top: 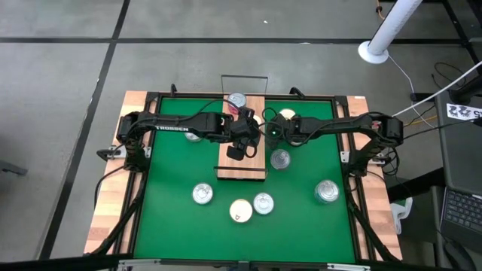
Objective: Stack canned seafood by type on shelf
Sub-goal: Stack the dark blue tuna can on top of the dark blue tuna can on the shelf
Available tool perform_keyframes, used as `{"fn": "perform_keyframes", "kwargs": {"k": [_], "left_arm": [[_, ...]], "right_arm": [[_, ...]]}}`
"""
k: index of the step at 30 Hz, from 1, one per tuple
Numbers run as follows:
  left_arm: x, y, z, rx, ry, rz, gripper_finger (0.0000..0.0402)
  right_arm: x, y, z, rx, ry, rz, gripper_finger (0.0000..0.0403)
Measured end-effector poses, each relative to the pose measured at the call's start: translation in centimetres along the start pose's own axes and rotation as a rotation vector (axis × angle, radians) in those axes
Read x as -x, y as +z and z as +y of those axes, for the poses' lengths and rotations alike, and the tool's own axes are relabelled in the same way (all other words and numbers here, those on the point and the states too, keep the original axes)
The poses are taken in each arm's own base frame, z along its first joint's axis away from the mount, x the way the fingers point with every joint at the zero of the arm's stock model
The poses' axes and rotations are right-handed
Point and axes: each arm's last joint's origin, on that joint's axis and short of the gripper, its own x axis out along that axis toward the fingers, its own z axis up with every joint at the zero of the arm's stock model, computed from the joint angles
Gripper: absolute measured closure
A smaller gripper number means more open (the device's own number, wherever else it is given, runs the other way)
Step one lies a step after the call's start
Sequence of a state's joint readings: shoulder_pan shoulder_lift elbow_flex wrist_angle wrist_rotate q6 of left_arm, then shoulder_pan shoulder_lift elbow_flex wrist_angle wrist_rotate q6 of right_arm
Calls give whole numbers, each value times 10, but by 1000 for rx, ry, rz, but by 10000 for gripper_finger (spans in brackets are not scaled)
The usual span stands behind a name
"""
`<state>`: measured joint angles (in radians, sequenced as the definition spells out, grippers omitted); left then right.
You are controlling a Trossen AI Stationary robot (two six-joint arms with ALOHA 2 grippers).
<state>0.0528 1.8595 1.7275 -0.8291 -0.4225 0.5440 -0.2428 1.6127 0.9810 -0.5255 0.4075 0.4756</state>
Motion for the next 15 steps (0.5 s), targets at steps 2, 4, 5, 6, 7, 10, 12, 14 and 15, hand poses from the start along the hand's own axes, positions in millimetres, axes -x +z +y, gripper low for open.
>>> {"fn": "perform_keyframes", "kwargs": {"k": [2, 4, 5, 6, 7, 10, 12, 14, 15], "left_arm": [[0, 0, 0, -17, 0, 0, 178], [0, 0, 0, -32, 1, 0, 178], [1, 0, 1, -32, 3, -1, 178], [1, 1, 1, -31, 7, -2, 178], [2, 1, 2, -32, 10, -3, 178], [5, 2, 4, -31, 13, -4, 178], [8, 1, 5, -33, 11, 0, 178], [13, -2, 8, -29, 11, 4, 178], [14, -4, 9, -27, 7, 13, 178]], "right_arm": [[2, 1, 0, 28, 7, 10, 234], [5, 4, 0, 62, 9, 30, 236], [7, 6, 0, 79, 8, 35, 236], [10, 9, 0, 93, 9, 35, 236], [14, 13, 1, 105, 9, 31, 235], [26, 25, 1, 158, -3, 32, 234], [33, 31, 0, 190, -5, 33, 234], [42, 40, 0, 222, -2, 20, 235], [46, 44, 0, 238, -6, 12, 235]]}}
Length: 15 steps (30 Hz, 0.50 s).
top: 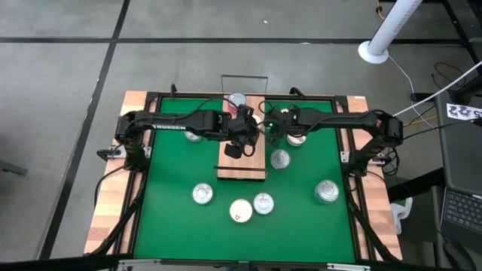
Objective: Stack canned seafood by type on shelf
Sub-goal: Stack the dark blue tuna can on top of the dark blue tuna can on the shelf
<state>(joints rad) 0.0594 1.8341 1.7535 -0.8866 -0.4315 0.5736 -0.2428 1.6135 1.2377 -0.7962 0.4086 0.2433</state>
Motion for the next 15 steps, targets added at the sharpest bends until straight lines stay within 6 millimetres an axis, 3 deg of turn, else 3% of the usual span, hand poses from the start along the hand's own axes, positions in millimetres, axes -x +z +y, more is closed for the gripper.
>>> {"fn": "perform_keyframes", "kwargs": {"k": [8, 15], "left_arm": [[29, -25, 18, 122, -4, 56, 178], [49, -52, 34, 298, -3, 124, 178]], "right_arm": [[26, 24, -6, 144, -8, -83, 234], [29, 36, -4, 363, -13, -182, 234]]}}
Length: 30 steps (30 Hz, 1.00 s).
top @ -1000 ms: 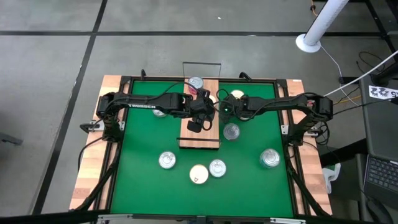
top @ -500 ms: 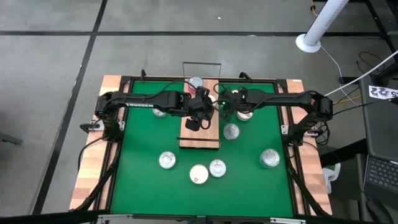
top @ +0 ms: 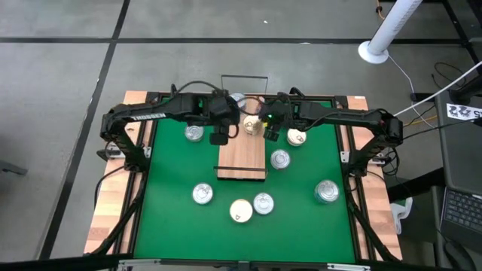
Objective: Stack canned seafood by type on shelf
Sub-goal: Stack the dark blue tuna can on top of the dark blue tuna can on the shelf
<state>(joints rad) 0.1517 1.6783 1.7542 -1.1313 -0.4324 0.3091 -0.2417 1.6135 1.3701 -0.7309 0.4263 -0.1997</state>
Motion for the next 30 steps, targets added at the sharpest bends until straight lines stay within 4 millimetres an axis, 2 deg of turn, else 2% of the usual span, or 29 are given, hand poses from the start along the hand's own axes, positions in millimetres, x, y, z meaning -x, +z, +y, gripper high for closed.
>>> {"fn": "perform_keyframes", "kwargs": {"k": [8, 17, 27, 30], "left_arm": [[-3, -10, 13, 81, 6, 53, 178], [-14, -16, 14, 68, 6, 84, 178], [-22, -20, 8, 56, -7, 119, 178], [-22, -20, 8, 56, -7, 119, 178]], "right_arm": [[0, 7, 1, 227, 40, -79, 234], [-9, 14, 18, 485, 55, -117, 233], [-35, 16, 28, 579, -45, -35, 233], [-37, 15, 29, 585, -45, -23, 233]]}}
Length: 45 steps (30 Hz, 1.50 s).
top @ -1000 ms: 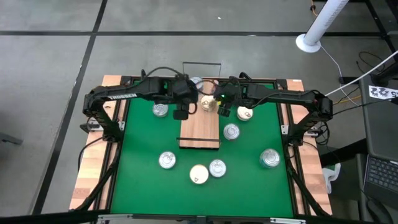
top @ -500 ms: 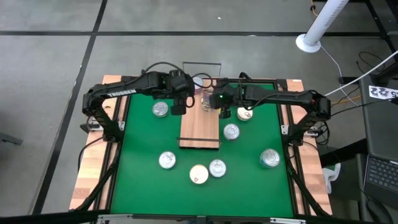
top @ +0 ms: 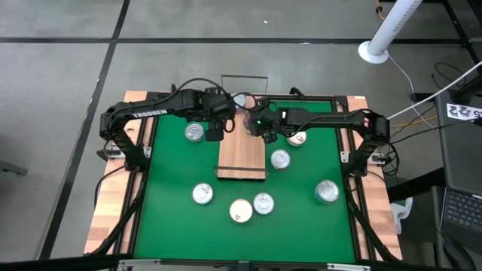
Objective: Stack canned seafood by type on shelf
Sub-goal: Stack the dark blue tuna can on top of the dark blue tuna can on the shelf, then put the green tuna can on the shelf
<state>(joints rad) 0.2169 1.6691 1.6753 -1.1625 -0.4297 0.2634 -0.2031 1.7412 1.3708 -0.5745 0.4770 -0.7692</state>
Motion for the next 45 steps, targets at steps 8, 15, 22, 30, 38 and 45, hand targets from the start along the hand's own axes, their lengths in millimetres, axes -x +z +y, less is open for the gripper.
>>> {"fn": "perform_keyframes", "kwargs": {"k": [8, 15, 22, 30, 38, 45], "left_arm": [[0, 0, 0, 3, 0, -1, 178], [0, 0, 0, 14, 0, -1, 178], [1, 1, -2, 9, -2, -4, 178], [1, 1, -2, 8, -2, -4, 178], [1, 1, -2, 8, -2, -4, 178], [1, 1, -2, 14, -2, -4, 178]], "right_arm": [[0, 1, 0, -3, 13, -20, 233], [-6, 2, 3, 2, 18, -11, 205], [-11, 3, 6, 12, 35, 0, 158], [-11, 3, 6, 10, 33, -2, 137], [-10, 2, 9, 51, 86, -14, 135], [-8, 1, 8, 87, 93, -20, 135]]}}
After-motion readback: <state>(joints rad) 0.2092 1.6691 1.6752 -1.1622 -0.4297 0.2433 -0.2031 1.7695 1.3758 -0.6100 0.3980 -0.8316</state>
